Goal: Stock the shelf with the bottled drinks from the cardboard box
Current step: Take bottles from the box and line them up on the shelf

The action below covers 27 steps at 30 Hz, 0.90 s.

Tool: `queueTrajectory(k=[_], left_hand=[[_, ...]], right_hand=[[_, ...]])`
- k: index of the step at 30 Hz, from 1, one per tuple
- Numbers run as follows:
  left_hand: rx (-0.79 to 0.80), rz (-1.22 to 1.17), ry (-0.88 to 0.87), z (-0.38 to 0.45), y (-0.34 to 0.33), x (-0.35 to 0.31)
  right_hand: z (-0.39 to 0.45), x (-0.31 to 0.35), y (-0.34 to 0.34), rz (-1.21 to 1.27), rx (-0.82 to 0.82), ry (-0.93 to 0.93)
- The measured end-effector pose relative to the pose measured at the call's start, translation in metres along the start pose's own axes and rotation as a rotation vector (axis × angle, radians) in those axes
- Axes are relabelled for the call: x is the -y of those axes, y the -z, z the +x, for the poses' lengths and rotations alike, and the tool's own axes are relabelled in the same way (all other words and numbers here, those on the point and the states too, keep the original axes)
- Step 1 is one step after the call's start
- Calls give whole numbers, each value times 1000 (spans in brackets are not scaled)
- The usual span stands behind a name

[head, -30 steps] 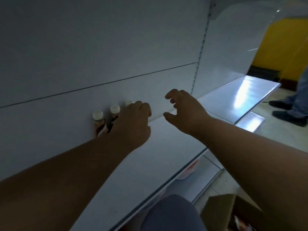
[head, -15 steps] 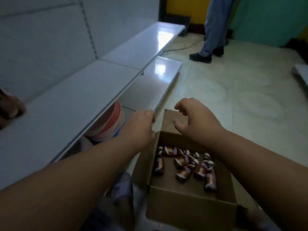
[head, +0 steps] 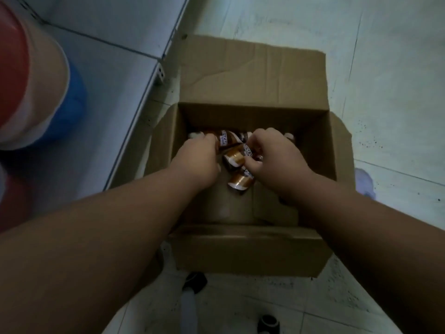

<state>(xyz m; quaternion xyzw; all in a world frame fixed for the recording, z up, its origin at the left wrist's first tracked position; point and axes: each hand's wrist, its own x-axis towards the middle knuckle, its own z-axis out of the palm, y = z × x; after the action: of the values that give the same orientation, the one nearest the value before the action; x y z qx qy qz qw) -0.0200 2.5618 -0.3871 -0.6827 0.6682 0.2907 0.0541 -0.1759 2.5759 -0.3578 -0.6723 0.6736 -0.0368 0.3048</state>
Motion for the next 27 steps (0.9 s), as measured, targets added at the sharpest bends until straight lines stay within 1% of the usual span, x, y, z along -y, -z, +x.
queueTrajectory(k=[2,4,8,10,13,15,17,18,20,21,23,25,27], left_hand=[[41,15,5,25,-18,1],[66,48,-33,48,-34,2],[-14,268,-196,86,-58,5],[-13,331,-249,101,-67,7],[45,396,-201,120,-75,6],[63,451,-181,128,-80,3],[117,490,-180,134,-87,1],[149,493,-176,136,-90,0],[182,441,-157,139,-94,0],[197,377,-146,139,-94,0],[261,209,-89,138,-89,-2],[289,75,-29,134,-80,-2],[285,-26,0,126,-69,-2]], right_hand=[[21,-14,-22,46,47,-78],[43,-29,-40,103,72,-174],[83,-61,-59,239,115,-412],[100,-73,-63,316,153,-539],[126,-82,-70,376,277,-706],[141,-82,-73,377,327,-747],[152,-83,-77,277,336,-716],[156,-83,-80,251,315,-702],[160,-83,-85,287,262,-722],[160,-82,-87,318,227,-761],[153,-79,-94,349,104,-804],[141,-73,-98,366,-42,-734],[126,-67,-96,389,-166,-608]])
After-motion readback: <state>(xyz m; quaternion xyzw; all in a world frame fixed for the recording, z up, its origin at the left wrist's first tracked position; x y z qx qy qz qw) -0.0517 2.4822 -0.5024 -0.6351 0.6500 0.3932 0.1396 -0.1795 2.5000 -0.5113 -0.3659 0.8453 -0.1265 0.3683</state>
